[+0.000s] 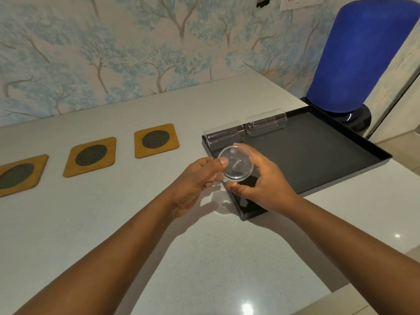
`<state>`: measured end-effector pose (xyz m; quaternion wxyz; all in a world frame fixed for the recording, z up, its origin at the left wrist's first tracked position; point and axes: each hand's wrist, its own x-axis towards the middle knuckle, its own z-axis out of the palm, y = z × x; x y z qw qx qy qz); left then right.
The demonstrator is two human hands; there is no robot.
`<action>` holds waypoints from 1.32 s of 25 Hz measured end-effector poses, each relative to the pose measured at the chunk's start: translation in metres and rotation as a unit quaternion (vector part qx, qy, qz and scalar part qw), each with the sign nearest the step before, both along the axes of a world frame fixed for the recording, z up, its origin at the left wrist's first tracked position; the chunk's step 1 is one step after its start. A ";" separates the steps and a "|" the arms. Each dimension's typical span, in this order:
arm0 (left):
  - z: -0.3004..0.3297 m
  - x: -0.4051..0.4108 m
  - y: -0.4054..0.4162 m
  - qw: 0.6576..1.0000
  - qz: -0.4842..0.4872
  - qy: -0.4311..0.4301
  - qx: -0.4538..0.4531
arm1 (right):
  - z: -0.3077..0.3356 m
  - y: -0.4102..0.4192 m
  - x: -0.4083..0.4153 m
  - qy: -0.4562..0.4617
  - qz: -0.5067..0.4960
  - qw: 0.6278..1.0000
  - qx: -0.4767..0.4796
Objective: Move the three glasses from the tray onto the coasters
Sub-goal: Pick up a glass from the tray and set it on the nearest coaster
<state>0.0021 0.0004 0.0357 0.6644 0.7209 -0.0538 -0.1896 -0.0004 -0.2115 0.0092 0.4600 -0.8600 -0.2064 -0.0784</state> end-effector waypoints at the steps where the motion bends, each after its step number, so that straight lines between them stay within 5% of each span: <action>1: 0.000 -0.001 0.007 1.000 -0.006 0.000 0.006 | 0.001 0.006 0.001 -0.012 0.008 1.000 0.008; 6: -0.009 0.000 0.065 0.994 0.057 -0.040 0.084 | 0.012 0.039 0.009 -0.017 0.023 0.998 0.063; 10: -0.040 0.011 0.136 0.904 0.148 -0.182 0.357 | 0.017 0.072 0.028 0.010 0.012 0.994 0.105; 16: -0.067 0.040 0.189 0.846 0.124 -0.204 0.476 | 0.019 0.135 0.072 0.051 0.037 0.991 0.119; 20: -0.062 0.065 0.200 0.834 0.113 -0.219 0.494 | 0.014 0.169 0.104 0.071 0.032 0.986 0.145; 26: -0.059 0.109 0.212 0.771 0.093 -0.297 0.555 | -0.001 0.211 0.167 0.103 0.017 0.984 0.146; 33: -0.076 0.126 0.217 0.749 0.138 -0.330 0.558 | -0.016 0.237 0.220 0.102 -0.007 0.988 0.117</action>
